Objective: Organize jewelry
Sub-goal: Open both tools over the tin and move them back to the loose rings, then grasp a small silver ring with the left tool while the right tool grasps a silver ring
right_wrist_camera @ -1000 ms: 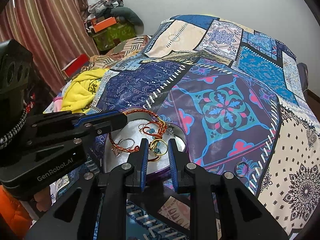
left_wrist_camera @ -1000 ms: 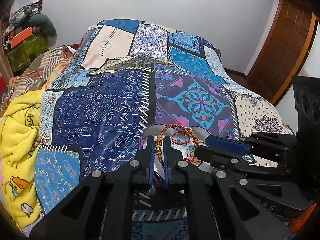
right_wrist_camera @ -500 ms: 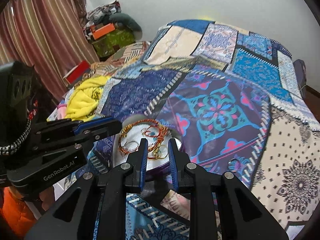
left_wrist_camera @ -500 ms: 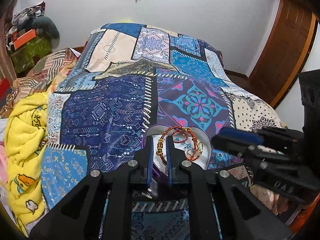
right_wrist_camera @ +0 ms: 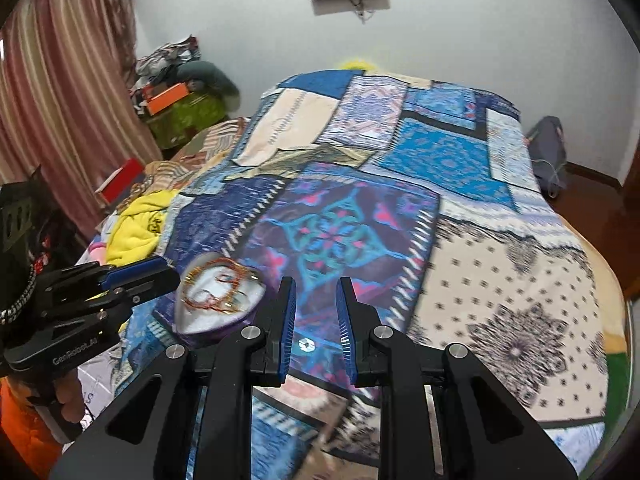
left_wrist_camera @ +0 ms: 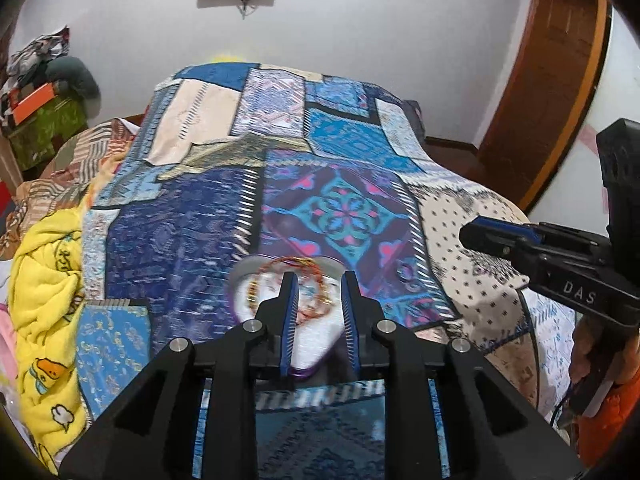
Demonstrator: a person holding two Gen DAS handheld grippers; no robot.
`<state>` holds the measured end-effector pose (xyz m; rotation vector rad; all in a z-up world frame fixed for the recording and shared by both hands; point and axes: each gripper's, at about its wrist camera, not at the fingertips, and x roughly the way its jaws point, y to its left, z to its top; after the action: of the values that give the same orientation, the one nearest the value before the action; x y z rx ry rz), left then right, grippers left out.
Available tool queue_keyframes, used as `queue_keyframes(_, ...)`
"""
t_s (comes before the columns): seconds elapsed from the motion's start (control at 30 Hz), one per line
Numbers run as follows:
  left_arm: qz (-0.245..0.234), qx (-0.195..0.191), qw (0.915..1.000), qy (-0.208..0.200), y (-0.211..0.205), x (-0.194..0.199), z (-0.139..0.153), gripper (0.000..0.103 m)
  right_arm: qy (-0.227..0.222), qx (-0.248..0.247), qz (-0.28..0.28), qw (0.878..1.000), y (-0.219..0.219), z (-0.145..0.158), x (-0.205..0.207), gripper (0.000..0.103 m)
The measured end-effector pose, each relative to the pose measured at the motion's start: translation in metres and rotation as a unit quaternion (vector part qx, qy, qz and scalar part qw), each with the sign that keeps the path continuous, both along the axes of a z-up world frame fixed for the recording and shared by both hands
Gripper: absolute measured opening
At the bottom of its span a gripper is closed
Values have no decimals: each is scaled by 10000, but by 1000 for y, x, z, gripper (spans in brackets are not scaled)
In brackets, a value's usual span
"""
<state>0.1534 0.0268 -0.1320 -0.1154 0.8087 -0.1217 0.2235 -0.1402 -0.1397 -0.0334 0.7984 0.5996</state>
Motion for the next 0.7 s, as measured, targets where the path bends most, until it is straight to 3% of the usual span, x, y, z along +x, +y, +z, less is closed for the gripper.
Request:
queue_keyframes(0.37,-637,-72,9965,528,-57,16,-38,21,268,-163,-277,9991,-38,-20,2,18)
queue_keyframes(0.7,-729,150,9932,900,-74,43,-72,21,510,-146,-318,9981,-52,-40,8,19)
